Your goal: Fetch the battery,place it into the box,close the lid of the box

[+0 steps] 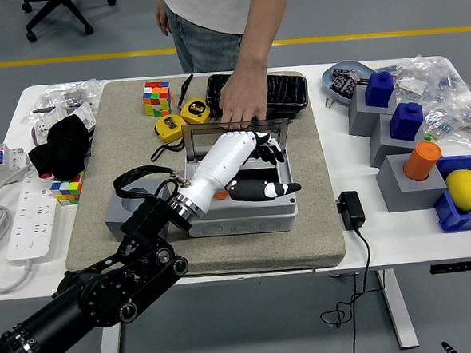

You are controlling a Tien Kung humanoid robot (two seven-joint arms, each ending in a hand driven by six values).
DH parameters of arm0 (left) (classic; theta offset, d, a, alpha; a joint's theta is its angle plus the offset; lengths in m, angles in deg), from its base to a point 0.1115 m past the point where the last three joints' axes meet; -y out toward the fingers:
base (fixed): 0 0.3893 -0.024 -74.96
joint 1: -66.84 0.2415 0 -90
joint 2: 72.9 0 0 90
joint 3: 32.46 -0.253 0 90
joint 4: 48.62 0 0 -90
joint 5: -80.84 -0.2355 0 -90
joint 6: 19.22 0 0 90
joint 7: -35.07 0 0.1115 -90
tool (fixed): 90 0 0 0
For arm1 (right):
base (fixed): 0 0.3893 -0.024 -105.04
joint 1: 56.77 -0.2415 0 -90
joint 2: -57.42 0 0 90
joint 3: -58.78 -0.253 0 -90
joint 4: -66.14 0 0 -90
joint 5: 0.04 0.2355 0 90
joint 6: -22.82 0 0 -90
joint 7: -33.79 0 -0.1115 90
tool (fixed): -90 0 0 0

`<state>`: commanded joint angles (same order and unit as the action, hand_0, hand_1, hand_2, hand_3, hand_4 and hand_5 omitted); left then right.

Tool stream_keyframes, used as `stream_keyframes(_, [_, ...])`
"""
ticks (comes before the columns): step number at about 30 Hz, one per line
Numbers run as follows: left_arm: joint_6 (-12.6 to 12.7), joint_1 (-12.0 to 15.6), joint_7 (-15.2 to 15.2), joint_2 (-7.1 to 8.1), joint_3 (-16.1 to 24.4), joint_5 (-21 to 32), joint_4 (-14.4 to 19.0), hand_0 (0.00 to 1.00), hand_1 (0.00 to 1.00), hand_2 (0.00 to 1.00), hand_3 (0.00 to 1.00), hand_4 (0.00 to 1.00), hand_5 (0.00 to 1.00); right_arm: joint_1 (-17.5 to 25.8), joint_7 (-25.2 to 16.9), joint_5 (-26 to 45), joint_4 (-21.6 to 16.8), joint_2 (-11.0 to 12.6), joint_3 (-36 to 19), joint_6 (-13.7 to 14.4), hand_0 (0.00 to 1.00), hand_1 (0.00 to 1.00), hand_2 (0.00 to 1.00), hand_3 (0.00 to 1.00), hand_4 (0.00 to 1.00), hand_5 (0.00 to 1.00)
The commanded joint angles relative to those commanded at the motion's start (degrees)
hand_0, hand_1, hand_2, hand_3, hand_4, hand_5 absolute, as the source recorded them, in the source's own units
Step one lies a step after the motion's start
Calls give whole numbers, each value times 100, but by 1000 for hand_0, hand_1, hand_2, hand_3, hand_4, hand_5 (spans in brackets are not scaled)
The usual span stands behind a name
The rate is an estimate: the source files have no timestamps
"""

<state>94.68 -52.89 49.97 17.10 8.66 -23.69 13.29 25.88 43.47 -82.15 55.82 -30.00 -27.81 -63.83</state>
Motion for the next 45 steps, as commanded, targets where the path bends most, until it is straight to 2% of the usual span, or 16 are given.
stream_keyframes(7, [-60,141,19,126,84,122,595,367,423,419,447,998,587,0,-1,31,0,-6,-6,4,765,692,713,765,998,998])
stream_keyframes(10, [-280,272,-57,210,218,323,991,367,423,419,447,998,587,1,-4,44,0,-10,-16,8,765,692,713,765,998,998])
stream_keyframes(11, [-343,307,-79,222,260,373,1085,406,472,467,462,998,653,1,-6,49,0,-10,-15,8,768,691,713,765,998,998])
stream_keyframes(16, [-872,659,-248,273,750,1024,1814,406,472,467,462,998,653,13,-15,72,0,-24,-19,11,768,691,713,765,998,998])
stream_keyframes(17, [-933,716,-264,278,849,1156,1927,528,598,570,549,998,771,17,-15,69,0,-26,-24,11,765,691,712,765,998,998])
stream_keyframes(22, [-1161,1072,-339,272,1481,1776,2456,528,598,570,549,998,771,33,-20,83,0,-37,-28,13,765,691,712,765,998,998])
stream_keyframes(23, [-1224,1166,-352,250,1668,1916,2562,666,706,671,610,998,823,32,-21,86,0,-38,-30,14,765,691,713,765,998,998])
stream_keyframes(24, [-1285,1241,-366,228,1861,2046,2647,666,706,671,610,998,823,32,-23,89,0,-38,-31,15,765,691,713,765,998,998])
stream_keyframes(28, [-1466,1451,-375,158,2594,2623,2849,666,706,671,610,998,823,35,-29,109,0,-50,-27,16,765,691,713,765,998,998])
stream_keyframes(29, [-1511,1493,-378,147,2758,2814,2880,758,809,770,724,998,876,35,-26,108,0,-51,-27,16,765,692,713,765,998,998])
stream_keyframes(34, [-1713,1744,-371,80,3437,3747,2961,758,809,770,724,998,876,30,-13,94,0,-56,-38,16,765,692,713,765,998,998])
stream_keyframes(35, [-1768,1807,-371,65,3566,3951,2970,797,859,828,807,998,932,26,-12,92,0,-56,-39,16,765,692,713,764,998,998])
stream_keyframes(45, [-2238,2126,-428,22,4163,5442,2849,815,893,862,835,998,960,6,3,74,0,-49,-33,16,767,692,712,765,998,998])
